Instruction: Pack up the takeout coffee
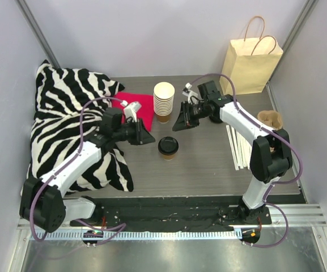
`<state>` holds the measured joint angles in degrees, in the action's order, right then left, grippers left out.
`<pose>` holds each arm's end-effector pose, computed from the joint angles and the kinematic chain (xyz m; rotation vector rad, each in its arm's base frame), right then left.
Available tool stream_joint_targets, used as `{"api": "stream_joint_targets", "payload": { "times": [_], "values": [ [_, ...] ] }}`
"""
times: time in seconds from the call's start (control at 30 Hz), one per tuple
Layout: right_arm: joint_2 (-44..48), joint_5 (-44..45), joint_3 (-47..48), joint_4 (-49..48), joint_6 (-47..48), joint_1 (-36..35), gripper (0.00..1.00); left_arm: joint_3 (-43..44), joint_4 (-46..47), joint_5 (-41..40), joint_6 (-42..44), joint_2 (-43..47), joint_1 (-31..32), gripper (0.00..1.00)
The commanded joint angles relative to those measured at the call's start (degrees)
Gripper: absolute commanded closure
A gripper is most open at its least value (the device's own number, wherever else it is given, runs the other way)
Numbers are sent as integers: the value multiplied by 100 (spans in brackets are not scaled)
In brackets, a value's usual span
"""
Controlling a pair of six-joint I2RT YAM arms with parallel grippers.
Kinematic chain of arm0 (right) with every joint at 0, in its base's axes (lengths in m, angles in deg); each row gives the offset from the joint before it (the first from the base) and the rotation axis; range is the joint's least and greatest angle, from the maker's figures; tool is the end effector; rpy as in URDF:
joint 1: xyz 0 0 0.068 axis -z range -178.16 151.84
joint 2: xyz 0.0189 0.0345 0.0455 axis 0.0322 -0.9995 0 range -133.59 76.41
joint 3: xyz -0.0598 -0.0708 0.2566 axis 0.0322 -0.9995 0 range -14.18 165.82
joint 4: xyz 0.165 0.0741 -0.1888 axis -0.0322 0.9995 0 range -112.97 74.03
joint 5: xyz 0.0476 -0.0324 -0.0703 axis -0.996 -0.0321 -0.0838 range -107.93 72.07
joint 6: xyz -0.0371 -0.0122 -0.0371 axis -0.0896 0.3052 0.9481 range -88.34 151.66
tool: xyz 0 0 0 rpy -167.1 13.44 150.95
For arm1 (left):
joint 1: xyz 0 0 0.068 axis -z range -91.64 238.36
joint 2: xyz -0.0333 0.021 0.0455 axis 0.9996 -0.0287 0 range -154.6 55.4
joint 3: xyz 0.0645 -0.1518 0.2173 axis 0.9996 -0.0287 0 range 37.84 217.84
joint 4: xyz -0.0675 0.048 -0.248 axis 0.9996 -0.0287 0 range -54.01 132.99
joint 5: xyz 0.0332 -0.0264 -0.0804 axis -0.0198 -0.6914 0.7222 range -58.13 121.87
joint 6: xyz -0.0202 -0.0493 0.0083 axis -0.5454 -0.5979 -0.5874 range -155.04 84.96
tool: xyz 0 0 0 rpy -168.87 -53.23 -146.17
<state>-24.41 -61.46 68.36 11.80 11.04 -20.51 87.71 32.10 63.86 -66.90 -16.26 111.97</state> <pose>0.3431 0.1674 0.2733 -0.3768 2.5322 1.2533 0.2439 -0.1273 0.2726 0.1892 2.2637 -1.1403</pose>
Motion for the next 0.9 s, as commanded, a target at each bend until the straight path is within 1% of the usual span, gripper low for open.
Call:
{"api": "stream_joint_targets", "payload": {
  "times": [0.0,0.13,0.23,0.43,0.87],
  "values": [
    [185,90,-159,-154,-47,-331,85,330,-914,-1044,1146,-137,573,83],
    [106,108,-387,-172,-73,-516,91,646,-1046,-1423,1462,-392,1030,85],
    [71,108,-528,-207,-91,-560,91,779,-1064,-1607,1630,-629,1232,86],
    [-131,178,-634,-251,-21,-569,93,893,-959,-1722,1718,-937,1400,87],
    [-465,283,-643,-251,-3,-569,95,858,-563,-1862,1727,-1192,1435,88]
  ]
}}
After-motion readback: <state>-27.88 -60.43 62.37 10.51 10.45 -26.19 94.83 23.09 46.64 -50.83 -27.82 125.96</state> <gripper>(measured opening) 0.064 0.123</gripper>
